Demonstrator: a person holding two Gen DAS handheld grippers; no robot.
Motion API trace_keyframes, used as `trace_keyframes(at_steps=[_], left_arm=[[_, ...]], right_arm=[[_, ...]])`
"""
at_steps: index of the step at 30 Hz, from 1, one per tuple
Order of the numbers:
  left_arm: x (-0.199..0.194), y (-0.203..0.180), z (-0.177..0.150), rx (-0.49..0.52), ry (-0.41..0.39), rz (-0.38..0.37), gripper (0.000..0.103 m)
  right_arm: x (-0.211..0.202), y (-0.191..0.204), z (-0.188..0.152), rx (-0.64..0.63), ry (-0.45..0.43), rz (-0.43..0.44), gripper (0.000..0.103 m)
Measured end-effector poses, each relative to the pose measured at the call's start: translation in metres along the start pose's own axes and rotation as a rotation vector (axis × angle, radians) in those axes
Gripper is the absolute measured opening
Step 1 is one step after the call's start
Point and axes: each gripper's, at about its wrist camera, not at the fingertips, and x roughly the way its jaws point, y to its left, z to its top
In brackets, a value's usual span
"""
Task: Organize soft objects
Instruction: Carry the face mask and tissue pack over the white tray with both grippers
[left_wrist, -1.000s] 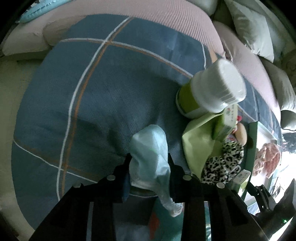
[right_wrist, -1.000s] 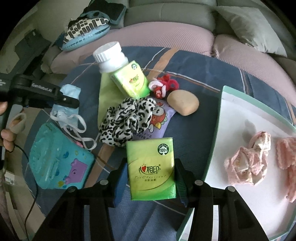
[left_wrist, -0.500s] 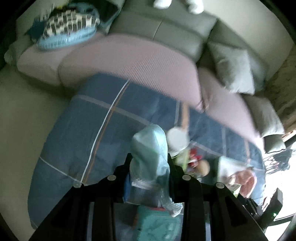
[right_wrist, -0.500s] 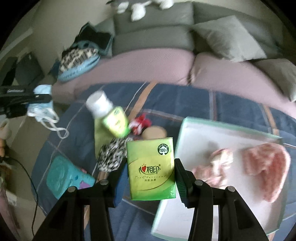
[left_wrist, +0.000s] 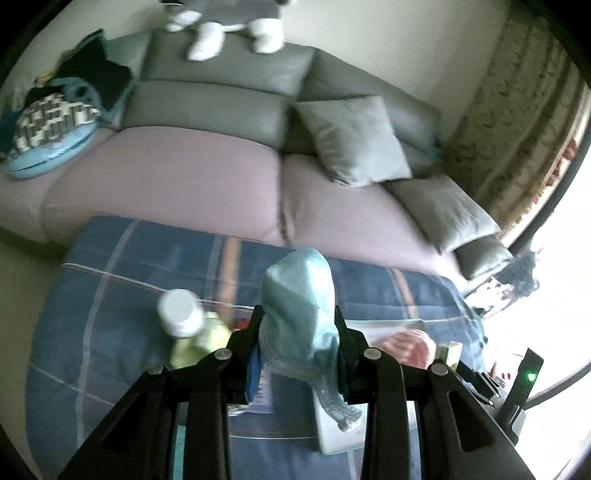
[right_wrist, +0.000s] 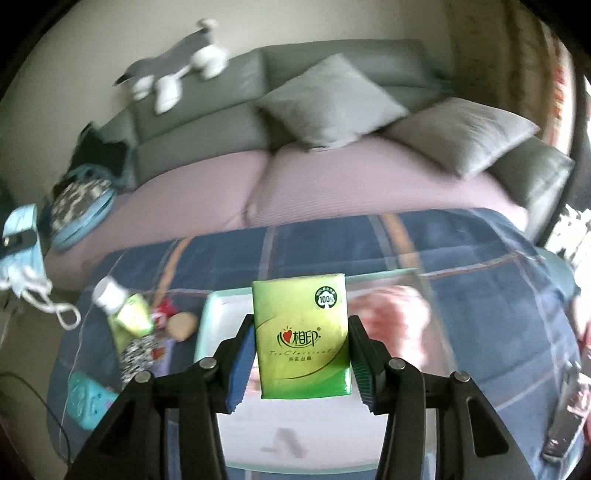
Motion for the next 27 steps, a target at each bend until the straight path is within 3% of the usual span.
trace_keyframes(at_steps=[12, 27], left_arm=[[0.066, -0.084, -0.036, 0.077, 0.107, -0.113, 0.034], [0.134, -0.107, -0.087, 0.064, 0.268, -0.107, 0.034]], right_arm=[[-0.024, -0.090, -0.004, 0.156, -0.013, -0.152, 0.050], [0.011, -0.099, -0.023, 0.172, 0.107, -0.150, 0.050]])
